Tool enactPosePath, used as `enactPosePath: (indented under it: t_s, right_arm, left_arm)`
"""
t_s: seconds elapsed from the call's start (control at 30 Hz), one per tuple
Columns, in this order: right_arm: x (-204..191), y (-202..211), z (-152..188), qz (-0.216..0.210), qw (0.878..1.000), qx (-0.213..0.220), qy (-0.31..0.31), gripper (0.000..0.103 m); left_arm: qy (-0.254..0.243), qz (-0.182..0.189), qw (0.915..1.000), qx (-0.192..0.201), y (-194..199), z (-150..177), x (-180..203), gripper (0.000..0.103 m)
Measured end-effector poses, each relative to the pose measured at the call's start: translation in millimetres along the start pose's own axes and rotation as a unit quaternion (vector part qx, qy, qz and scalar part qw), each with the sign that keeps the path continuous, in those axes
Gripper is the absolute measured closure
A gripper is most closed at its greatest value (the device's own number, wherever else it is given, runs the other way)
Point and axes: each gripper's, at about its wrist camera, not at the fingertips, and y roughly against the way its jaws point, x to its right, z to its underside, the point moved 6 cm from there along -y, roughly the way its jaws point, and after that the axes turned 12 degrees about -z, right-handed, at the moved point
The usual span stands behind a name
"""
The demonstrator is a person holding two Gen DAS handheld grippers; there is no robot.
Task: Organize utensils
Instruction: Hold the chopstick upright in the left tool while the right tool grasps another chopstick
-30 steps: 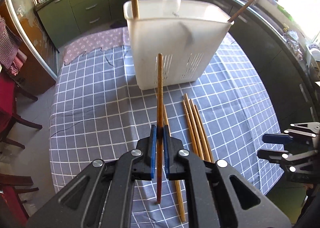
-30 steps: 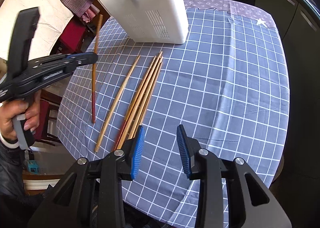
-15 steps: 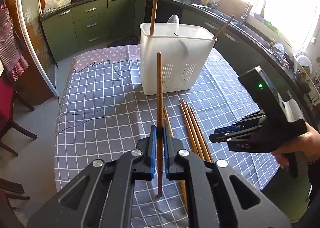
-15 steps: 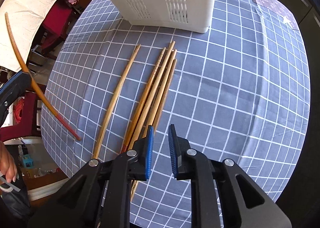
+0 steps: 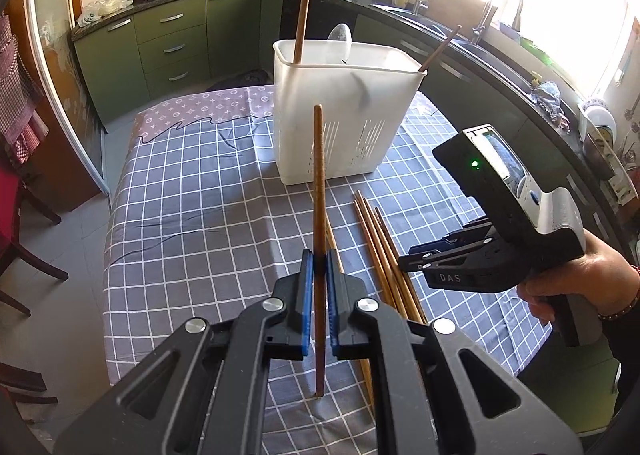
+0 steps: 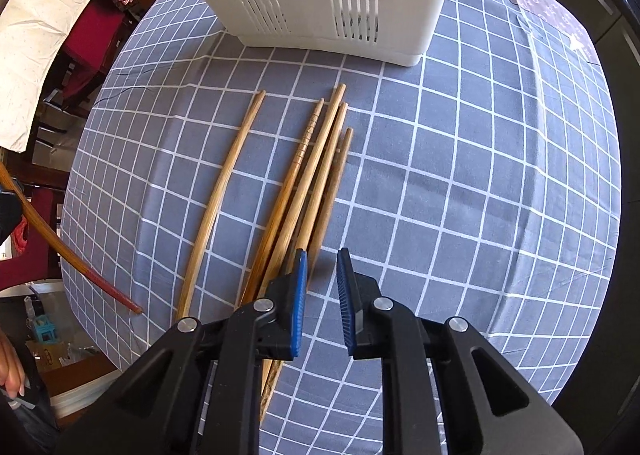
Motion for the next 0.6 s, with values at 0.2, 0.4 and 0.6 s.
enactPosePath:
  t_s: [0.2, 0.4, 0.6]
  right_arm:
    - [8, 5, 2, 0.018, 1.0, -0.002, -0.005, 0.087]
    - [-1, -2, 2, 0.019, 1.0, -0.011, 0.001, 0.087]
    - [-7, -3, -2, 0.045, 0.999, -0.003, 0.019, 0.094]
  left_arm:
    - [-0.005, 0.002, 1.0, 0.0, 1, 1, 0, 0.096]
    - [-0.01, 0.0, 1.0, -0.001, 2, 2, 1, 0.096]
    - [-0.014, -0.001, 0.9999, 0.002, 5, 1, 3, 0.096]
